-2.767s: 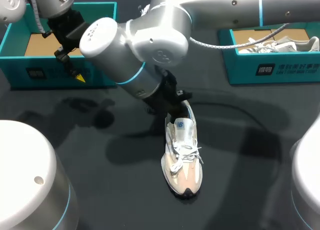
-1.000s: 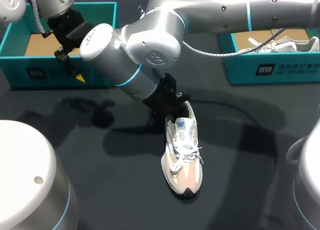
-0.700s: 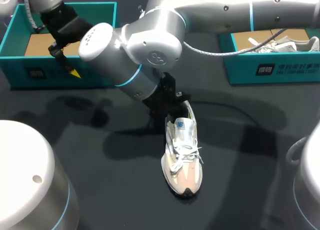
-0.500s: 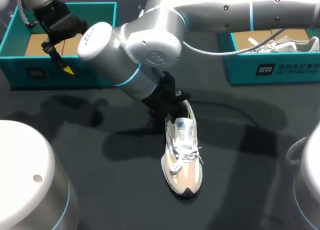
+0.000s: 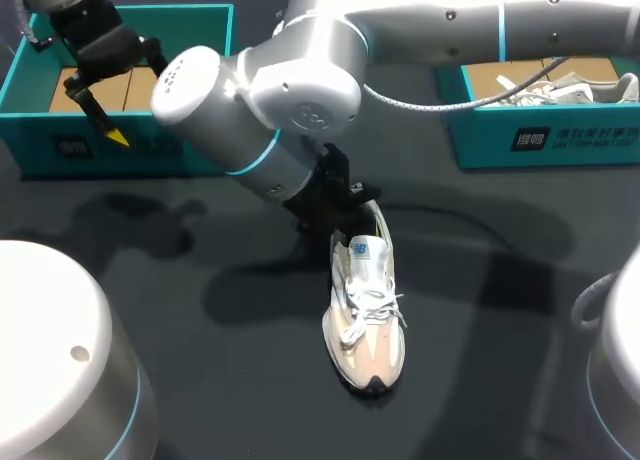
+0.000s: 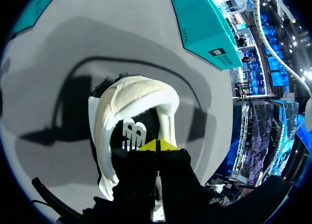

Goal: Take the shoe out of the shoebox, open the shoe tongue, remove and reinsert the insole, then place the shoe into the shoebox

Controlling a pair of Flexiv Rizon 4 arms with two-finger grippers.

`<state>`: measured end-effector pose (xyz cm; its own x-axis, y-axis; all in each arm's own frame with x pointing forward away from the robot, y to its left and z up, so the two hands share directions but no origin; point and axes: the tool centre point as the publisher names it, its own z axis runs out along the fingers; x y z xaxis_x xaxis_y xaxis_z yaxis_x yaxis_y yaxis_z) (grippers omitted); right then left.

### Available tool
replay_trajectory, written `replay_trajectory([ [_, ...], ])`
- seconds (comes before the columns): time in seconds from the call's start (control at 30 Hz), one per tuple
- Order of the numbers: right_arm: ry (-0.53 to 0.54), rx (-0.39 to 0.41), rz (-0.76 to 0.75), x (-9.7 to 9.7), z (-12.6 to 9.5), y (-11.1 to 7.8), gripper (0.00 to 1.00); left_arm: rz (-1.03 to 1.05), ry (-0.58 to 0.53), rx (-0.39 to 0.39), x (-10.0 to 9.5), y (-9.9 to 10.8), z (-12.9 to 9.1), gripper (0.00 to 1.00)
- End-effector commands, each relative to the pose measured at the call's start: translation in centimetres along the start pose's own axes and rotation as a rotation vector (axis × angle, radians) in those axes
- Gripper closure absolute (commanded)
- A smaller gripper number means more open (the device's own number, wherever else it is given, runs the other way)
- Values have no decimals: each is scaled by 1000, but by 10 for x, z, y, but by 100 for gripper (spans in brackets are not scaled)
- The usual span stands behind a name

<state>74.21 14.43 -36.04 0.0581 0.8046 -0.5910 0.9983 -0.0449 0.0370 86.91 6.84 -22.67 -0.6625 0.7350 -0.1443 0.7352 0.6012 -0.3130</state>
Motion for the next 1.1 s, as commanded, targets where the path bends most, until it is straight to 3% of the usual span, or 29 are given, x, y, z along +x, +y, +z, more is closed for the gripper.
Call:
replay_trajectory([
  [0.03,33,18,330,4,18,-2,100,8,1,2,3,3,-3,0],
  [0.3,135,14,331,13,27,-2,100,29,-2,-3,6,8,-8,0],
  [0.53,192,-35,338,10,1,1,100,33,-5,-5,5,10,-9,0],
  [0.73,139,-64,352,-1,-18,-1,100,33,-5,-5,5,10,-9,0],
  [1.1,96,-54,357,-1,5,-4,100,33,-5,-5,5,10,-9,0],
])
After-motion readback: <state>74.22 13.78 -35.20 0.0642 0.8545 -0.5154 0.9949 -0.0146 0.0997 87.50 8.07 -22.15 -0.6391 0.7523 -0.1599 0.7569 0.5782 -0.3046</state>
